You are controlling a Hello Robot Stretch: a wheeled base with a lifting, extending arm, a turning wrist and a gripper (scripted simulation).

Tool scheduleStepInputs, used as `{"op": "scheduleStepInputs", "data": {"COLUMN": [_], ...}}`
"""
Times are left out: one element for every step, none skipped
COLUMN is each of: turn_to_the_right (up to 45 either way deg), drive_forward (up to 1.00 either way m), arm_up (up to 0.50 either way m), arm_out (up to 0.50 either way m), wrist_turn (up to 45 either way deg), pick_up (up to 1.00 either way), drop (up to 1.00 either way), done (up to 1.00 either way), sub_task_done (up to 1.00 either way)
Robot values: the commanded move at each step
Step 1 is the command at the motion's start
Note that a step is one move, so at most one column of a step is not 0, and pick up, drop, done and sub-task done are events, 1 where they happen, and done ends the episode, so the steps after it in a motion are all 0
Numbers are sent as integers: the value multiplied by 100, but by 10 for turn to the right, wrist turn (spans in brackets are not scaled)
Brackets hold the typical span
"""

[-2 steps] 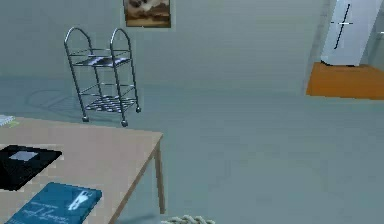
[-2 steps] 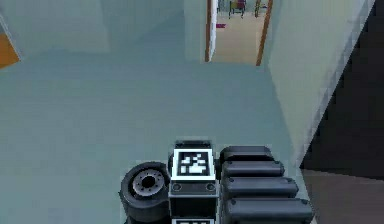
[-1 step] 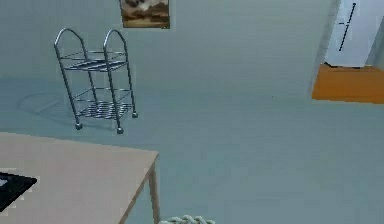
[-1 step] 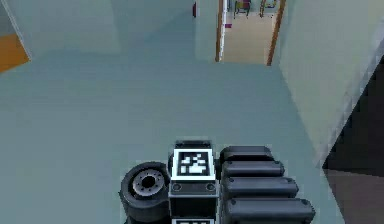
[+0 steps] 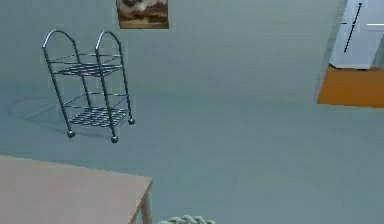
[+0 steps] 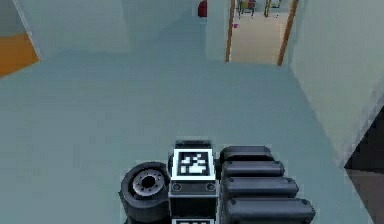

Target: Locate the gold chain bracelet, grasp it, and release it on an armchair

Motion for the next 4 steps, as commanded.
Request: {"op": "scheduleStepInputs", "data": {"turn_to_the_right": [450,450,90,0], "drive_forward": [0,0,0,15], "arm_up": [0,0,0,0], "arm_out": [0,0,0,0], "wrist_turn": [0,0,0,0], "pick_up": [0,0,0,0], "drop": [0,0,0,0], "done": [0,0,0,0], "sub_task_done": [0,0,0,0]}}
